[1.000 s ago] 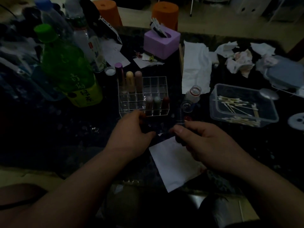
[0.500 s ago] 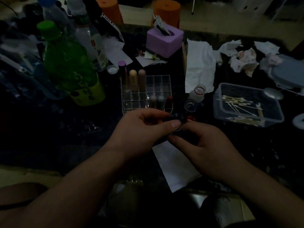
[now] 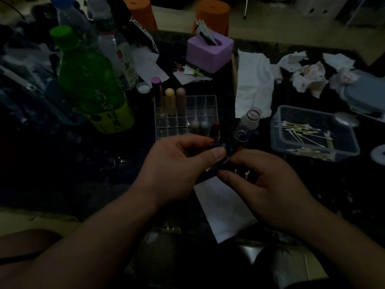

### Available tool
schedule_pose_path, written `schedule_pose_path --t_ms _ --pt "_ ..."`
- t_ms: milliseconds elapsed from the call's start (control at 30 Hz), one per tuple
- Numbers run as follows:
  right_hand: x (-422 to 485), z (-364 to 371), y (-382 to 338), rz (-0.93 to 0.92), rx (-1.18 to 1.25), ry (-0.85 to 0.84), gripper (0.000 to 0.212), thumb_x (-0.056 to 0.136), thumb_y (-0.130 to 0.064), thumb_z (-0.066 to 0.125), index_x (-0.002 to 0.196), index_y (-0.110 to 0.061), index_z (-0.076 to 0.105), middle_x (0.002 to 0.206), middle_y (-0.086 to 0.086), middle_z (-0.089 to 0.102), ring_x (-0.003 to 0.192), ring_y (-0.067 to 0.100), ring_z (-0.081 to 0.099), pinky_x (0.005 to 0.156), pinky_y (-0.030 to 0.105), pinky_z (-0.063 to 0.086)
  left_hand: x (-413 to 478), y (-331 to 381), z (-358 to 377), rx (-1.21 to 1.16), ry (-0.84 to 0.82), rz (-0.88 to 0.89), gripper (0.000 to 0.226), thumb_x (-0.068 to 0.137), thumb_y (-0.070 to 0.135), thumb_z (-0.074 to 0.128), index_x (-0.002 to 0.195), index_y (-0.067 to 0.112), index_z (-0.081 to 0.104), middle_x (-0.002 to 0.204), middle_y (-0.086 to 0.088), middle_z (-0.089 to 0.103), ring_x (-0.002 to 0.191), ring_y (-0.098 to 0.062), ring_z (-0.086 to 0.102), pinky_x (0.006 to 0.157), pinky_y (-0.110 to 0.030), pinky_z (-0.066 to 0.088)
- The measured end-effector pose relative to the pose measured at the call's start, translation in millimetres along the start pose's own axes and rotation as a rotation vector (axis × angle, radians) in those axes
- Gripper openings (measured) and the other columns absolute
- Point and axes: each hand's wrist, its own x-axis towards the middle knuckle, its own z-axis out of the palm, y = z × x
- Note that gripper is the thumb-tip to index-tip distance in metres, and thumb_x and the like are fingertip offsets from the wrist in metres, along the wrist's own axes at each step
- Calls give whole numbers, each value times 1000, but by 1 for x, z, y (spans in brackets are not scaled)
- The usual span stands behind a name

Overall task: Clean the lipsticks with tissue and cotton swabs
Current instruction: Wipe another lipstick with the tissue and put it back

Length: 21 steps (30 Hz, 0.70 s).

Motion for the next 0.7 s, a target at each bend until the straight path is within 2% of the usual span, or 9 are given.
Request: schedule_pose_path --t_ms 100,167,233,300,333,433,567,633,700 --pt "2 -8 -2 30 101 -129 26 91 -47 61 97 -25 73 82 -14 65 81 5 62 68 17 46 -1 0 1 -39 3 -4 18 69 33 76 84 24 80 86 1 78 85 -15 75 81 -37 58" --pt "3 -14 -4 115 287 -238 23 90 -38 61 89 -18 72 72 -14 65 70 4 63 63 14 46 -1 -1 0 -48 -12 -12 20 68 35 74 84 26 80 85 0 78 85 -16 75 81 -36 57" --pt "4 -15 -6 153 353 -266 25 86 -36 60 84 -14 71 67 -10 64 63 4 61 59 15 46 0 -1 0 -86 -22 -27 19 69 34 74 84 26 80 86 -2 78 86 -19 75 83 -40 58" --pt "4 -8 -6 151 295 -150 26 83 -41 65 83 -15 72 71 -5 67 65 8 63 61 26 51 0 -2 1 -113 -17 -41 15 73 32 74 84 25 81 88 -3 79 88 -20 75 84 -41 58" --pt "2 -4 -6 143 222 -58 24 82 -41 68 82 -18 73 72 -5 68 67 9 64 62 29 51 1 -2 2 -111 -12 -39 10 77 28 74 83 23 81 88 -2 79 87 -17 75 81 -37 58" --pt "-2 9 -8 110 43 142 19 79 -41 73 77 -23 70 69 -11 63 69 7 61 59 15 45 0 0 5 -89 -22 -3 10 87 13 71 88 21 76 86 2 78 83 -9 74 72 -19 56" --pt "-6 14 -9 47 -51 221 15 82 -34 76 79 -22 67 70 -18 53 70 -4 54 63 5 37 -3 0 7 -10 -36 84 9 84 16 74 93 15 77 88 2 77 84 -6 72 73 -15 53" --pt "-7 14 -8 20 -66 202 9 86 -30 74 86 -23 69 74 -19 54 72 -6 53 65 5 37 -3 0 5 23 -34 121 8 85 16 73 92 13 77 87 4 75 83 -4 71 71 -12 51" --pt "-9 14 -7 17 -76 153 13 90 -32 68 98 -23 71 83 -17 60 78 -3 56 68 9 40 -1 0 3 71 -42 165 7 86 17 72 90 15 77 85 7 74 82 -4 70 71 -12 50"
